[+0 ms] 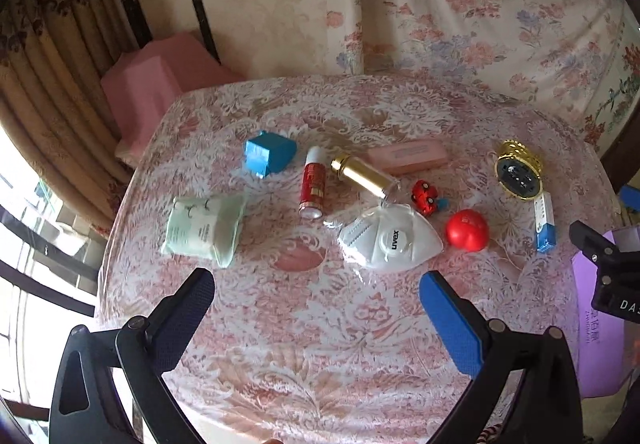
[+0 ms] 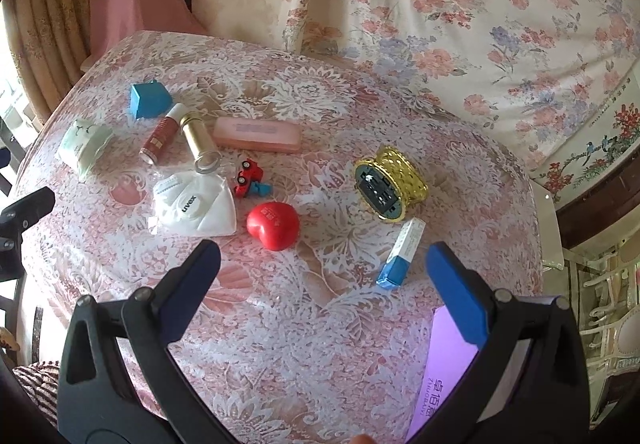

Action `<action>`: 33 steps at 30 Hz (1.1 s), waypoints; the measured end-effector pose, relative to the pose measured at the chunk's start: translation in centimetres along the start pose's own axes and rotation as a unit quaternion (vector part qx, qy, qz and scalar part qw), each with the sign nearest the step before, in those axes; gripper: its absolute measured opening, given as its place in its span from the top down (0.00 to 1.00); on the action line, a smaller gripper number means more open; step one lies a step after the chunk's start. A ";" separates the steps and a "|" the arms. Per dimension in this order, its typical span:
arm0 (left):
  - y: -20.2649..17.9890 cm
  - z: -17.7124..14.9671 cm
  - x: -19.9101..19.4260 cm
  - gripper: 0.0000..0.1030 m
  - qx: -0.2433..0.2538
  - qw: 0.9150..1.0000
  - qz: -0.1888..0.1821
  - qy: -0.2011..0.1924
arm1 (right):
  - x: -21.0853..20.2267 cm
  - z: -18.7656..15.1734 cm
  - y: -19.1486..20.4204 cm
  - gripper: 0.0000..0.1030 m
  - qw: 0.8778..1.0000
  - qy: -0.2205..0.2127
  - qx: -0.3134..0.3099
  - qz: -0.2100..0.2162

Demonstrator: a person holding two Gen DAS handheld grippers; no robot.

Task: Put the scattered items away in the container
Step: 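Move both tools toward the scattered items on the table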

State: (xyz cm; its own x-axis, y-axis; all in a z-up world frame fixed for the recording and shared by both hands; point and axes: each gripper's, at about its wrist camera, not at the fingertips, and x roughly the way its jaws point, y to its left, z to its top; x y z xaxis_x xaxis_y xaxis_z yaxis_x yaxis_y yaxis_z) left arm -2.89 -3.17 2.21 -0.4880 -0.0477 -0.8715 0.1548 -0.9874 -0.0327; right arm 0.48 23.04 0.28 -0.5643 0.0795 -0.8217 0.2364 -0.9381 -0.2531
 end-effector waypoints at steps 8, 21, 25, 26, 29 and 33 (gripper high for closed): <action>-2.1 -4.1 -1.4 0.00 0.030 0.999 0.014 -0.018 | -1.5 0.8 1.0 0.00 1.000 -0.007 -0.025 -0.005; 1.0 -4.4 -1.4 0.00 0.049 0.998 -0.022 0.011 | -4.3 2.3 2.2 0.00 0.998 -0.058 -0.038 -0.003; 1.3 -4.8 -0.9 0.00 0.056 0.998 -0.019 0.013 | -4.0 2.4 2.7 0.00 0.998 -0.062 -0.030 0.004; 1.6 -4.8 -0.7 0.00 0.055 0.998 -0.020 0.012 | -3.8 2.4 2.8 0.00 0.998 -0.061 -0.022 0.007; 2.5 -4.2 0.3 0.00 0.049 0.998 -0.025 0.015 | -3.0 2.3 2.7 0.00 0.998 -0.057 0.009 0.019; 3.9 -3.5 2.3 0.00 0.046 0.998 -0.027 0.020 | -1.6 2.0 3.1 0.00 0.997 -0.043 0.050 0.029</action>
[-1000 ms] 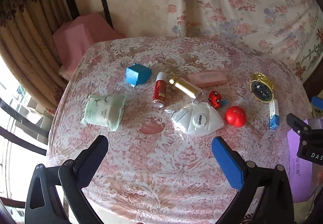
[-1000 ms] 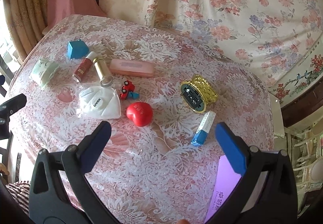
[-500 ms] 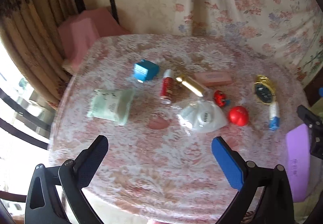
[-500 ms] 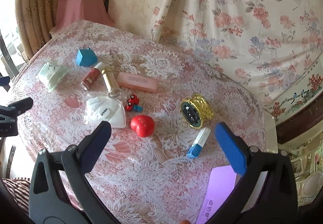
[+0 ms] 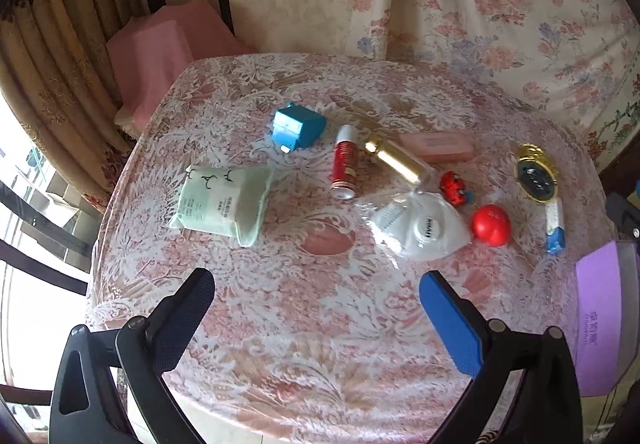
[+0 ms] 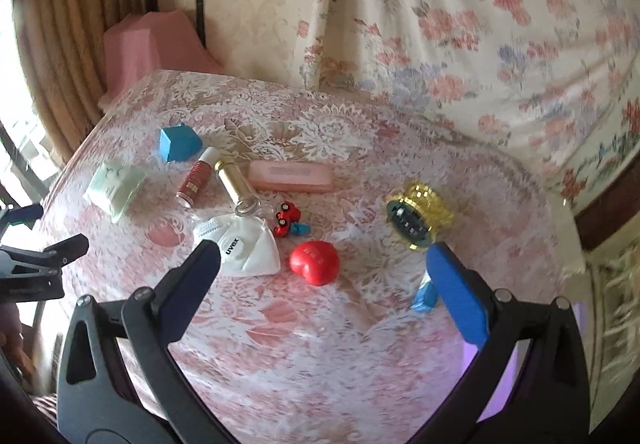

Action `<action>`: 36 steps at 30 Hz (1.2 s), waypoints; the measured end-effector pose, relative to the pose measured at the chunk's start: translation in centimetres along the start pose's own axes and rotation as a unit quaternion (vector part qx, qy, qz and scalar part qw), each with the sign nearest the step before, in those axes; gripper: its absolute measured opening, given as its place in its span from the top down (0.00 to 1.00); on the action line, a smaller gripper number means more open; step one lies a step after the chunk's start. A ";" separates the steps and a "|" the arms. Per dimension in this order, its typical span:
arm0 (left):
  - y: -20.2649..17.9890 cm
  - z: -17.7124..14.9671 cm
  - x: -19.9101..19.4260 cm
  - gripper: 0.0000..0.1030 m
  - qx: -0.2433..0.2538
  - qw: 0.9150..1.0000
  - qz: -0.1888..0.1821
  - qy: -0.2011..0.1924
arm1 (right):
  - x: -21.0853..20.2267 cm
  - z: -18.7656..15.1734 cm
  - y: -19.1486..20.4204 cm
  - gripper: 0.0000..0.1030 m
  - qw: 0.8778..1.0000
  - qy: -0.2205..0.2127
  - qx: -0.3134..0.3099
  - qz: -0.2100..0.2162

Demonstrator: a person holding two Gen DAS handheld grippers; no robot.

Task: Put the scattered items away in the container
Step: 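Move both tools toward the scattered items on the table, then grasp the mint-green tissue pack with the left gripper while the right gripper approaches the uvex mask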

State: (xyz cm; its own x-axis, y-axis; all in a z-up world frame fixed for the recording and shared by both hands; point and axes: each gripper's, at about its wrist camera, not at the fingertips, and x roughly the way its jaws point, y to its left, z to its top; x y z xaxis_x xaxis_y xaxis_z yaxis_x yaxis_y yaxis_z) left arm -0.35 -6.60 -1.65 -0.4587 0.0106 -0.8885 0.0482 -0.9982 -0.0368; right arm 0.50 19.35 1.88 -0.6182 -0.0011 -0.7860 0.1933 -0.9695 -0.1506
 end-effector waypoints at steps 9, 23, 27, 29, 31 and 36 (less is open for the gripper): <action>2.9 -0.5 5.6 0.00 0.019 0.999 -0.011 0.024 | 4.7 -1.7 3.1 0.00 0.999 0.046 0.006 0.007; 9.1 -2.8 13.2 0.07 0.016 0.994 -0.007 0.107 | 13.7 -4.5 8.8 0.02 0.988 0.124 0.038 0.084; 8.9 -2.6 13.5 0.07 0.022 0.995 -0.007 0.097 | 14.7 -5.9 10.6 0.02 0.982 0.148 0.054 0.104; 8.7 -2.4 13.4 0.07 0.025 0.996 -0.004 0.090 | 15.3 -6.8 10.7 0.02 0.978 0.161 0.072 0.107; 8.6 -2.1 13.4 0.06 0.025 0.996 -0.004 0.083 | 15.9 -7.6 10.8 0.02 0.975 0.173 0.087 0.105; 9.0 -1.4 14.2 0.06 0.017 0.996 0.000 0.083 | 17.7 -7.8 10.3 0.02 0.974 0.178 0.113 0.087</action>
State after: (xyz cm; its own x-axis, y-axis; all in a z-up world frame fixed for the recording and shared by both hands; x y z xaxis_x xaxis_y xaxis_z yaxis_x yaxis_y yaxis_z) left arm -5.20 -15.31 -15.21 -0.3048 0.0176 -0.9522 0.0165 -0.9996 -0.0238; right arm -2.51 11.21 -18.25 -0.2809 -0.1245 -0.9516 0.0738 -0.9914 0.1079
